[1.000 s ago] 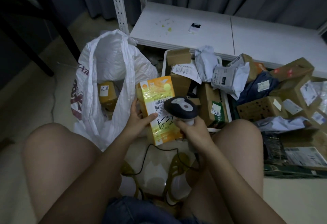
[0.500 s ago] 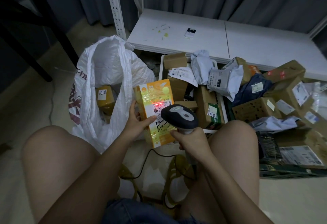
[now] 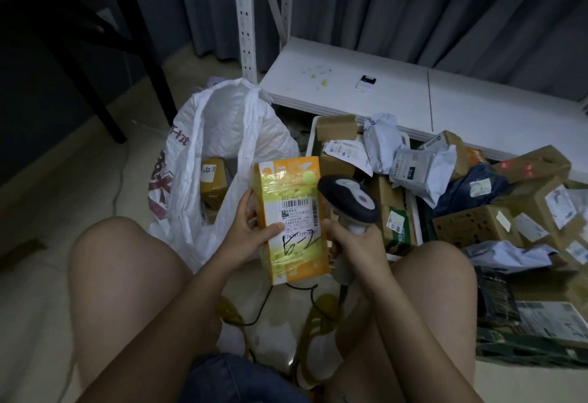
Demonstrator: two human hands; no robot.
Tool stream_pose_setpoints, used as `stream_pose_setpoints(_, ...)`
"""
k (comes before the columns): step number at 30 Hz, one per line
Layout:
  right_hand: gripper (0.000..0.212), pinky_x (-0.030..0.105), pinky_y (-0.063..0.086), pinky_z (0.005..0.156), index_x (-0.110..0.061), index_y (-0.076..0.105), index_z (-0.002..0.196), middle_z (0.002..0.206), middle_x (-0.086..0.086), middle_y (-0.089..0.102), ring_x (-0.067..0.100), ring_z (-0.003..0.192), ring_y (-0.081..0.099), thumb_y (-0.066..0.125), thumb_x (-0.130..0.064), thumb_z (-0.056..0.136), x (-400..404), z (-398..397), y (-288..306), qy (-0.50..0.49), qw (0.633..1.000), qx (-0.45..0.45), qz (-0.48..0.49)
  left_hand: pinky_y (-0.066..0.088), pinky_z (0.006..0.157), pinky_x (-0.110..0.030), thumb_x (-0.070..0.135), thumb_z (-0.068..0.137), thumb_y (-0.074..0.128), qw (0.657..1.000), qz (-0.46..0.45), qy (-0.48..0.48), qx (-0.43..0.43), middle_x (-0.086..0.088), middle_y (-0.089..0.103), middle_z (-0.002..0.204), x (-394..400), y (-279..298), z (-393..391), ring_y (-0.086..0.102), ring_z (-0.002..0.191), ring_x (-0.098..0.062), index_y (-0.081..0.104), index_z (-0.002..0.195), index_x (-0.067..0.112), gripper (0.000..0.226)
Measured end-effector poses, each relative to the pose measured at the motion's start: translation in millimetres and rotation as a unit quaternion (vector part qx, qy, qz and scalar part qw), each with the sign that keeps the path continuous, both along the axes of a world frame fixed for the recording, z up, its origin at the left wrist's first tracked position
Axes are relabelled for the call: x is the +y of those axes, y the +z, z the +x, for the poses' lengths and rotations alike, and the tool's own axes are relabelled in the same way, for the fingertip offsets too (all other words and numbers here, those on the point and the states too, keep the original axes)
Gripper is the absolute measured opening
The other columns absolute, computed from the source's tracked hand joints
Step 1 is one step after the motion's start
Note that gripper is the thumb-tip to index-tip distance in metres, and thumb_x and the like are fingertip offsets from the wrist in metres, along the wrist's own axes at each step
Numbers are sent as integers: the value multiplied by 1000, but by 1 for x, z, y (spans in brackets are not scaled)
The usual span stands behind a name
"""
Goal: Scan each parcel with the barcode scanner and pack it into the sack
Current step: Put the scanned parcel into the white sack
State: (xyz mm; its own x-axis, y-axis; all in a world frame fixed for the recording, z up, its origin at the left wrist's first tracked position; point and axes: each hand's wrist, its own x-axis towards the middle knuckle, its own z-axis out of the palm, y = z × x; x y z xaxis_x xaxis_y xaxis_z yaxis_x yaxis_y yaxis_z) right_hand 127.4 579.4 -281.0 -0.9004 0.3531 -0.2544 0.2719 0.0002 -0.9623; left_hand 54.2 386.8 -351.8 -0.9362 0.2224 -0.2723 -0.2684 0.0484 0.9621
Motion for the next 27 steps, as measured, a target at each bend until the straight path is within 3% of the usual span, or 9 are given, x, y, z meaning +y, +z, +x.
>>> stream_pose_setpoints(4,23,40,53,65,-12,64,75,62,2,63,20,61,61,77,-31,78,-10,-30,13,19,999,3,26,47,100,-39,36,65,87,999,6,34,37,5,48,134,-31,14,8,47,128,-19,22,142,45,101)
stream_pose_setpoints(6,22,37,51,66,-10,64,89,68,3,63,18,62,60,76,-26,80,-20,-50,21,11,1000,10,2,48,98,-36,41,63,84,996,11,53,65,8,50,135,-49,23,11,50,126,-12,23,147,40,103)
stream_pose_setpoints(9,22,30,50,58,-5,63,95,71,6,63,15,58,59,74,-21,84,-39,-82,36,15,999,29,-11,54,85,-26,16,81,76,992,6,84,96,4,55,129,-75,35,11,57,117,-8,27,142,42,82)
stream_pose_setpoints(13,49,20,49,51,-3,61,118,88,6,63,18,69,59,79,-27,78,-70,-126,38,-1,999,35,2,50,86,-24,15,80,75,982,-51,138,122,7,55,127,-105,53,5,55,117,-13,22,148,38,89)
stream_pose_setpoints(15,72,30,56,71,-4,59,122,94,4,62,25,81,64,85,-40,66,-88,-145,37,-18,998,47,33,49,88,-24,19,77,79,976,-80,162,118,18,54,121,-118,61,0,55,112,-8,22,145,44,92)
stream_pose_setpoints(17,84,40,53,91,-7,54,129,114,8,63,30,105,62,86,-46,62,-101,-162,37,-19,994,56,91,49,94,-30,35,69,84,972,-115,172,112,17,54,125,-127,67,-7,56,114,-8,17,145,51,102)
stream_pose_setpoints(20,82,39,44,95,-6,46,136,134,13,51,32,119,53,82,-44,73,-112,-183,36,-14,978,33,208,47,100,-36,50,62,83,969,-163,151,110,13,51,136,-134,74,-20,54,117,-5,13,148,50,110)
stream_pose_setpoints(22,72,41,45,92,-6,45,133,132,15,51,34,118,54,79,-39,78,-114,-194,32,-3,970,12,243,47,99,-33,39,69,83,972,-165,132,99,17,54,132,-135,77,-29,57,111,-1,12,150,45,108)
stream_pose_setpoints(27,45,35,47,76,-8,48,127,116,15,63,36,104,61,67,-18,87,-104,-204,13,-8,969,-1,246,47,99,-33,49,63,83,975,-208,55,52,19,56,124,-136,84,-52,58,110,-3,8,150,49,114)
